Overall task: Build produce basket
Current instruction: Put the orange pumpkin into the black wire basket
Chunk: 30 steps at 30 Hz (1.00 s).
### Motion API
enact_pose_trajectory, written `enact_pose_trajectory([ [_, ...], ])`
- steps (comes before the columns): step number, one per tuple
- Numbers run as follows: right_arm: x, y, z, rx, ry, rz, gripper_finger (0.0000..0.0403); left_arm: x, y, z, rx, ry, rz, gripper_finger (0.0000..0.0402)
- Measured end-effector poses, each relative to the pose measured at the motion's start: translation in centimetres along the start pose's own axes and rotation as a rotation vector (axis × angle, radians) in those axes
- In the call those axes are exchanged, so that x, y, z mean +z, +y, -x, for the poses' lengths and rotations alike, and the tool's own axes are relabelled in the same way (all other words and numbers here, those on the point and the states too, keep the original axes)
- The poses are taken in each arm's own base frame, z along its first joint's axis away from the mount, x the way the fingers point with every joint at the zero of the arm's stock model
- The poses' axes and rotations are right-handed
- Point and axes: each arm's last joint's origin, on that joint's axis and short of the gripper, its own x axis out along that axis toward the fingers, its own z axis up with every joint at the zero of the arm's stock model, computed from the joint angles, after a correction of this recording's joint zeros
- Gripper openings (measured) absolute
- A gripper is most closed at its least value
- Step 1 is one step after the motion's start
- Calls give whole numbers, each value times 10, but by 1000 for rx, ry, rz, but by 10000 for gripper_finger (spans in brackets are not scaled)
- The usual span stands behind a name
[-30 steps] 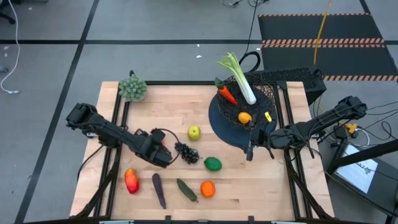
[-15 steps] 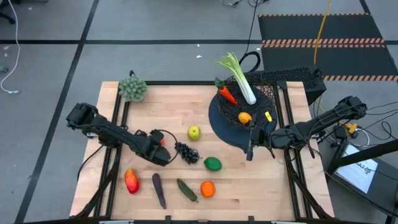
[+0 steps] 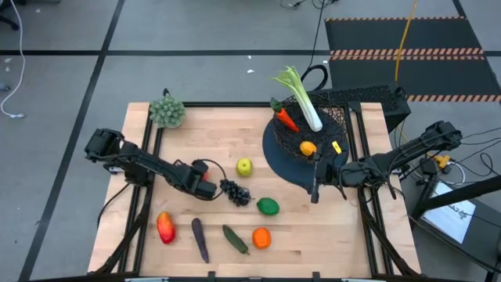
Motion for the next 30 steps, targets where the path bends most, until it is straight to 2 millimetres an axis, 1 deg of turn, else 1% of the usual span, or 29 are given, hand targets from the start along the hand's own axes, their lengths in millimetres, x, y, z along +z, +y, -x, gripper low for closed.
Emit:
enact_pose_trajectory([
  [3,0,0,0,-1,0,0,298,5,-2,5,-8,-15,-26,288],
  [7,0,0,0,-2,0,0,298,14,-9,19,-39,-62,-74,299],
  [11,0,0,0,-2,1,-6,298,29,-20,41,-104,-122,-157,307],
  [15,0,1,-2,-3,-3,-21,298,45,-30,70,-169,-207,-260,299],
  [19,-1,5,-8,-7,-10,-36,298,59,-38,99,-220,-332,-379,290],
  [22,-2,9,-15,-9,-25,-31,298,69,-44,114,-249,-448,-460,295],
  [27,-5,18,-30,-12,-60,-25,301,82,-57,129,-276,-668,-588,303],
  [30,-6,20,-37,-24,-86,-45,310,90,-63,134,-300,-771,-617,301],
])
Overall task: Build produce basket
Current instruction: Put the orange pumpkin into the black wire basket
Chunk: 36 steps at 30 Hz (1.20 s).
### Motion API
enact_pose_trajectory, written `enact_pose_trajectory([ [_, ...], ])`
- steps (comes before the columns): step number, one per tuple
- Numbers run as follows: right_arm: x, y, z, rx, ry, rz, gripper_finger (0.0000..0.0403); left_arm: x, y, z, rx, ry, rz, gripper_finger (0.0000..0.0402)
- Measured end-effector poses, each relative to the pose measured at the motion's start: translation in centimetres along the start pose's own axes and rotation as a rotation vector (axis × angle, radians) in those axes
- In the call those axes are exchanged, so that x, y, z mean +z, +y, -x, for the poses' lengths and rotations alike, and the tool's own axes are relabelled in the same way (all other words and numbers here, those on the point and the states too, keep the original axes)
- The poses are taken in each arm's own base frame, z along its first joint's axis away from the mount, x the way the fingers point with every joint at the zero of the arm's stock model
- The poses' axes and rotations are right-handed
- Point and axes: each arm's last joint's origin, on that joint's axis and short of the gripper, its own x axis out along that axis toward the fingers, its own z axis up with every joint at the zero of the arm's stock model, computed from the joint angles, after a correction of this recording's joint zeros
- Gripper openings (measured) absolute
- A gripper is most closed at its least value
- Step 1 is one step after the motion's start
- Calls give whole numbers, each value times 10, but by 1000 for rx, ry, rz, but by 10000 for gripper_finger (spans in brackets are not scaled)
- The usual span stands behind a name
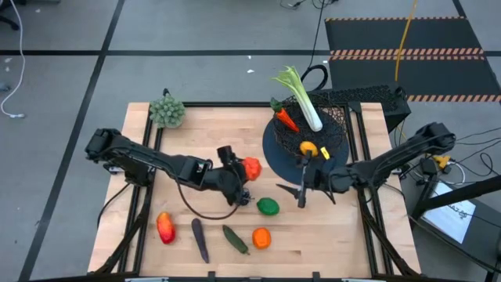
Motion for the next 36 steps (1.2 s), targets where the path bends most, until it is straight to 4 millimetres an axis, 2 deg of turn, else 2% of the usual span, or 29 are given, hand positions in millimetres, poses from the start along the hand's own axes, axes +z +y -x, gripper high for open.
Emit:
enact_pose_trajectory([
  [5,-2,-1,-8,-24,-18,-30,339,10,4,-3,9,-83,-32,296],
  [13,-6,-2,-13,-38,-14,3,388,10,6,-5,3,-80,-93,300],
  [20,-8,1,-20,-42,-41,-11,391,10,-2,-18,-28,-94,-116,300],
  [24,-8,2,-22,-50,-63,-8,391,7,-4,-30,41,-78,-81,301],
  [36,-10,0,-23,-121,-40,50,391,20,-4,-29,52,-195,75,301],
])
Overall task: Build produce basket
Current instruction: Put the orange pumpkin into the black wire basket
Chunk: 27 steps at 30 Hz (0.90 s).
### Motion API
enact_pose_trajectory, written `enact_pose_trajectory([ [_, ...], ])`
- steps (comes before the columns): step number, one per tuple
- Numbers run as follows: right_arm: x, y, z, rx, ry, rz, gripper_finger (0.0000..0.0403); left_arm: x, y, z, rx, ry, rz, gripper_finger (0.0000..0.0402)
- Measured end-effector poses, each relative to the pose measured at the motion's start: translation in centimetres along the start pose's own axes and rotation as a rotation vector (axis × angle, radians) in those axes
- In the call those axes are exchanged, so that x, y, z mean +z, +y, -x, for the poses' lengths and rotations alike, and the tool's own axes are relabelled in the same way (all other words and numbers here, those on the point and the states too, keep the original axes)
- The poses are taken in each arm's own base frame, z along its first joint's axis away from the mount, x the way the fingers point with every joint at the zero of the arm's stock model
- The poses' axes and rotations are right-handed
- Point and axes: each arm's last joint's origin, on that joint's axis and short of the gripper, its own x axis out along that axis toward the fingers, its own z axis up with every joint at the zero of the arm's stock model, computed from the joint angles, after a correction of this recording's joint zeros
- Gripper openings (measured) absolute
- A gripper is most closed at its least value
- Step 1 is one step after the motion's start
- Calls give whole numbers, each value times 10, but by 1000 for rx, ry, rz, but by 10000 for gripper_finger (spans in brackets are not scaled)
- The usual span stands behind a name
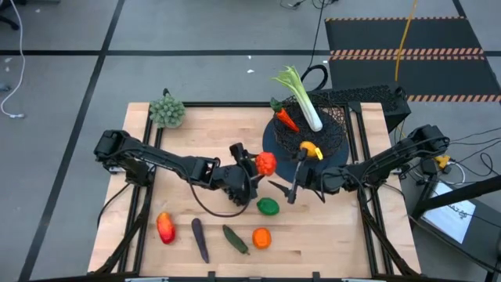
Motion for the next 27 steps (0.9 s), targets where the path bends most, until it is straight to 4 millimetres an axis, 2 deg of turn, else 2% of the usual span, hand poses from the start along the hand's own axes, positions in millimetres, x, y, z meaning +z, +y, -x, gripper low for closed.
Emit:
enact_pose_trajectory([
  [7,0,-1,0,-30,7,28,387,4,-1,0,-50,-35,92,301],
  [22,-2,0,0,-29,17,64,322,1,-7,-9,-73,-38,124,301],
  [27,-3,-1,0,-25,22,68,316,1,-7,-9,-67,-39,132,309],
])
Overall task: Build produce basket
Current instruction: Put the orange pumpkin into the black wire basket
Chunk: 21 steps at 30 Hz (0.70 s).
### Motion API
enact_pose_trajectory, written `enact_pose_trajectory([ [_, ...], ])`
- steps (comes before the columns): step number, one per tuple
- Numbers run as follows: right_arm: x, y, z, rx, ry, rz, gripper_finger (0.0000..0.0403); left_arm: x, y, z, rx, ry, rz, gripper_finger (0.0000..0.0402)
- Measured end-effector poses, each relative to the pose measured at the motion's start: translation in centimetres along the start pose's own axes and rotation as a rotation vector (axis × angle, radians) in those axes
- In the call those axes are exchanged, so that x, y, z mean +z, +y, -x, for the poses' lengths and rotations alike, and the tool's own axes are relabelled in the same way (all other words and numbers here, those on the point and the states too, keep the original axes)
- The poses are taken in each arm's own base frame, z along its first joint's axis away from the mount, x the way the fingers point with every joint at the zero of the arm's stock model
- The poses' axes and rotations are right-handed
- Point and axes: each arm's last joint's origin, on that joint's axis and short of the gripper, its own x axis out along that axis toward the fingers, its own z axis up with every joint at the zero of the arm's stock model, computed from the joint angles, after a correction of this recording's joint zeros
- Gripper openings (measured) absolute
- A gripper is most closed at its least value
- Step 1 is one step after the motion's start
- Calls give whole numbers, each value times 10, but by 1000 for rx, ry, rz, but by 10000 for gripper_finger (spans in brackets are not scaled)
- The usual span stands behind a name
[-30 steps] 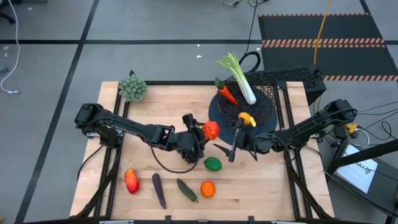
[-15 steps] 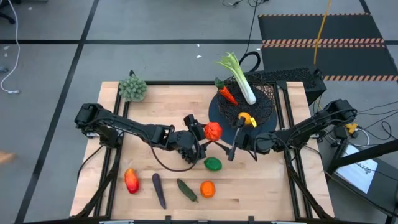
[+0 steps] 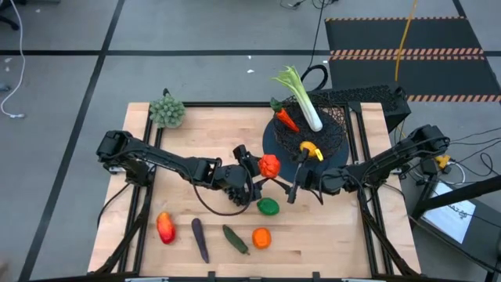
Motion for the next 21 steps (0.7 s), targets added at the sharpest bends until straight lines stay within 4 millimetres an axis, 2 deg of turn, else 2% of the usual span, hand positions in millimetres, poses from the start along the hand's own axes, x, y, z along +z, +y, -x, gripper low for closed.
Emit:
enact_pose_trajectory([
  [8,2,0,0,0,-12,-6,317,6,-2,16,12,-15,-69,394],
  [14,2,-1,0,-5,-9,-10,317,9,5,36,45,29,-100,374],
  [21,2,-2,0,-38,0,41,317,-7,12,43,90,186,-112,376],
])
